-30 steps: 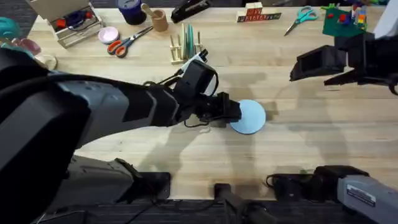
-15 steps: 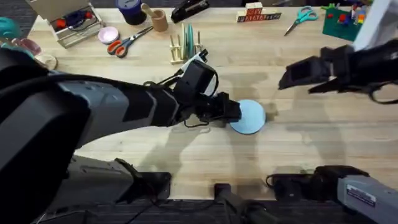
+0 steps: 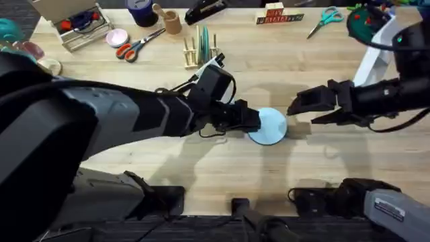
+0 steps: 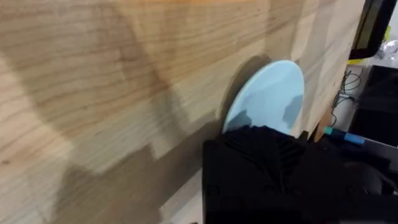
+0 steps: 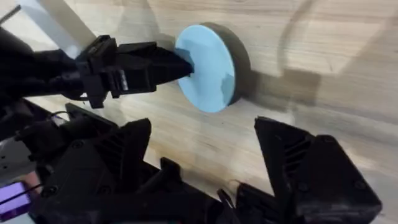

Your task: Pick up the plates from the table one by one and place each into a slot on the dish rack.

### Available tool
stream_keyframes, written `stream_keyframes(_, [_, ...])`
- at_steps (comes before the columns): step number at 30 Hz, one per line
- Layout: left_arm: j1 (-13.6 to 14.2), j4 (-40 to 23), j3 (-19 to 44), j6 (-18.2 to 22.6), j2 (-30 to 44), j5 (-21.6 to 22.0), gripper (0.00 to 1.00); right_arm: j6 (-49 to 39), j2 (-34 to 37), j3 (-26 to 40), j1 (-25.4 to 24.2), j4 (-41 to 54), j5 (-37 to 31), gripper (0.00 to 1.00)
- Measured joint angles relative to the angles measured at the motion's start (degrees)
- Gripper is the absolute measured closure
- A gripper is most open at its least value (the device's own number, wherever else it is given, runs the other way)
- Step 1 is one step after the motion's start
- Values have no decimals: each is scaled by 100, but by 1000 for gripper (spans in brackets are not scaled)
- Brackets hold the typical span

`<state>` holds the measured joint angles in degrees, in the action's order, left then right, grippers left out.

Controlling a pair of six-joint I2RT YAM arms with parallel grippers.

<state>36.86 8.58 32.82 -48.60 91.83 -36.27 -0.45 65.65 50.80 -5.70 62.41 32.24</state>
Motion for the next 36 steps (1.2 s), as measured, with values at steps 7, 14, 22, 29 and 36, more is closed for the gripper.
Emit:
stream_keyframes(7, [0,0,0,0,0,0,959,-88,0,-453,-98,-504,448,7])
stream_keyframes(14, [0,0,0,1,-1,0,960,-36,0,-978,-98,-1095,543,7])
stream_keyframes(22, [0,0,2,0,-2,0,959,4,298,-1064,-98,-1331,557,7])
stream_keyframes(29, [0,0,2,2,0,0,959,4,759,-1072,-98,-1612,581,7])
stream_keyframes(36, [0,0,2,0,0,0,959,0,1429,-1075,-93,-1824,811,7])
